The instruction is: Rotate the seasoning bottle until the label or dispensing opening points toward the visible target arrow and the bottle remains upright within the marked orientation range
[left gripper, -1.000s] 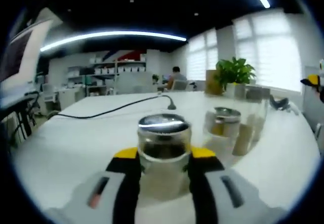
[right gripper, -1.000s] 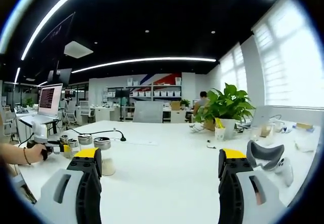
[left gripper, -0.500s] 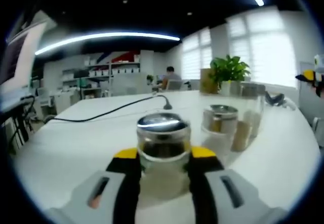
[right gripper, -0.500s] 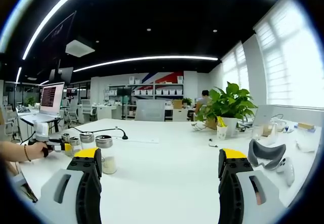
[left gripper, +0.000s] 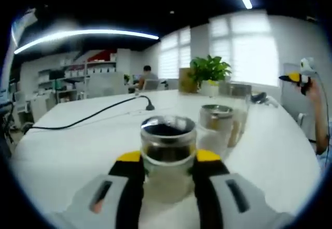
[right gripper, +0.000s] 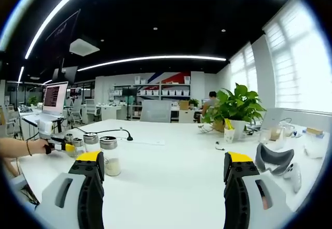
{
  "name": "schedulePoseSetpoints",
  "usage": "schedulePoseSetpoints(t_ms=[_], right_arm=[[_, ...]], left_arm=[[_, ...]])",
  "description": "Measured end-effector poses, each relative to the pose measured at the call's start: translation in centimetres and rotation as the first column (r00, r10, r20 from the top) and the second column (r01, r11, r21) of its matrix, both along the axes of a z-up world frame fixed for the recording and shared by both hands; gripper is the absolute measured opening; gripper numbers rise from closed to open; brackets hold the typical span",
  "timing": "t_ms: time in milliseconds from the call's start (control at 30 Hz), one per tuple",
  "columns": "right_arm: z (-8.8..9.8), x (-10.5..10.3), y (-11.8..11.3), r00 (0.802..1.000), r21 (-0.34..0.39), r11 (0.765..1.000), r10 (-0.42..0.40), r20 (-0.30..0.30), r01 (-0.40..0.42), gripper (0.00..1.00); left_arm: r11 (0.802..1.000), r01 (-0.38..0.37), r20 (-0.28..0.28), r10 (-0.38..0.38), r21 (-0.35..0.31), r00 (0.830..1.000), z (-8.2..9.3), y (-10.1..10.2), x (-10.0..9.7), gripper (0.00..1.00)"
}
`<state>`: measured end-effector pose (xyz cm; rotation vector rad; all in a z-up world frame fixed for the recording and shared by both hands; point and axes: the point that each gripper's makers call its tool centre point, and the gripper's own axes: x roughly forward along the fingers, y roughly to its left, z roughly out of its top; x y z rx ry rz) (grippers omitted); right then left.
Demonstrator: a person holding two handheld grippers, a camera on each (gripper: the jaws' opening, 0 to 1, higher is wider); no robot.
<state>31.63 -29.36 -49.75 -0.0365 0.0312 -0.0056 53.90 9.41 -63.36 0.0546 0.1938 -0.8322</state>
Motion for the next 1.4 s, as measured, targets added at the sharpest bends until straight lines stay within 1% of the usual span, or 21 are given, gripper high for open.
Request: schedulePoseSetpoints(t_ms=[67,133,267,333,367,400,533,733,900,967,1100,1200,1300,1333,1400], right_arm=[[0.2,-0.2,-0.3,1.000,-0.006,1.000,-0.010,0.006,0.010,0.99],[0.4,-0.4,-0.7,1.000,0.001,1.000,-0.018,0.012,0.018,0.99],[0.3,-0.4,-0.8,1.000,0.002,1.000,-0.019,0.009,0.018,0.99],[0.2,-0.3,-0.6,1.000,0.003,1.000,-0.012,0.007,0.011,0.99],[0.2,-0.3,-0.5,1.000,0.003,1.000,-0.006,0.005,0.006,0.99],[0.2,-0.3,-0.4,1.000,0.001,1.000,0.000,0.002,0.000,0.99],[0.4,-0.5,-0.5,1.000,-0.019,1.000,0.002,0.001,-0.002,0.99],[0.4,-0.7,-0.9,1.000,-0.010,1.000,-0.011,0.007,0.011,0.99],[0.4,-0.7,-0.6,1.000,-0.011,1.000,0.000,0.004,0.000,0.99],[0.3,-0.7,-0.5,1.000,-0.013,1.000,0.002,0.001,-0.002,0.99],[0.2,-0.7,-0.5,1.000,-0.010,1.000,0.003,-0.001,-0.003,0.99],[0.2,-0.8,-0.6,1.000,-0.013,1.000,0.000,-0.002,0.000,0.99],[0.1,-0.7,-0.6,1.000,-0.009,1.000,0.003,-0.004,-0.003,0.99],[0.1,-0.6,-0.5,1.000,-0.010,1.000,0.005,-0.007,-0.005,0.99],[0.0,-0.6,-0.4,1.000,-0.011,1.000,0.011,-0.013,-0.012,0.99]], left_arm=[[0.999,0.040,0.005,-0.040,0.012,0.999,0.0,0.0,-0.1,0.37],[0.997,0.076,-0.003,-0.076,0.012,0.997,0.0,0.0,-0.2,0.37],[0.989,0.146,-0.008,-0.145,0.024,0.989,0.0,-0.1,-0.6,0.37],[0.984,0.177,-0.004,-0.177,0.029,0.984,0.0,-0.2,-0.7,0.37],[0.980,0.197,-0.015,-0.196,0.032,0.980,0.0,-0.3,-0.8,0.37],[0.970,0.236,-0.030,-0.234,0.051,0.972,-0.2,-0.3,-1.1,0.37],[0.962,0.269,-0.027,-0.268,0.050,0.963,-0.1,-0.5,-1.3,0.37],[0.944,0.326,-0.035,-0.324,0.057,0.945,-0.2,-0.6,-1.6,0.37],[0.930,0.364,-0.031,-0.363,0.048,0.931,-0.2,-0.8,-1.8,0.37],[0.919,0.389,-0.024,-0.388,0.069,0.921,-0.2,-0.8,-1.9,0.37],[0.907,0.417,-0.032,-0.416,0.060,0.909,-0.2,-0.9,-1.8,0.37],[0.892,0.447,-0.038,-0.445,0.066,0.895,-0.3,-1.0,-2.0,0.37],[0.870,0.488,-0.036,-0.487,0.072,0.873,-0.3,-1.0,-2.4,0.37],[0.866,0.496,-0.038,-0.494,0.066,0.869,-0.3,-1.0,-2.4,0.37],[0.864,0.500,-0.036,-0.499,0.061,0.866,-0.3,-1.1,-2.4,0.37]])
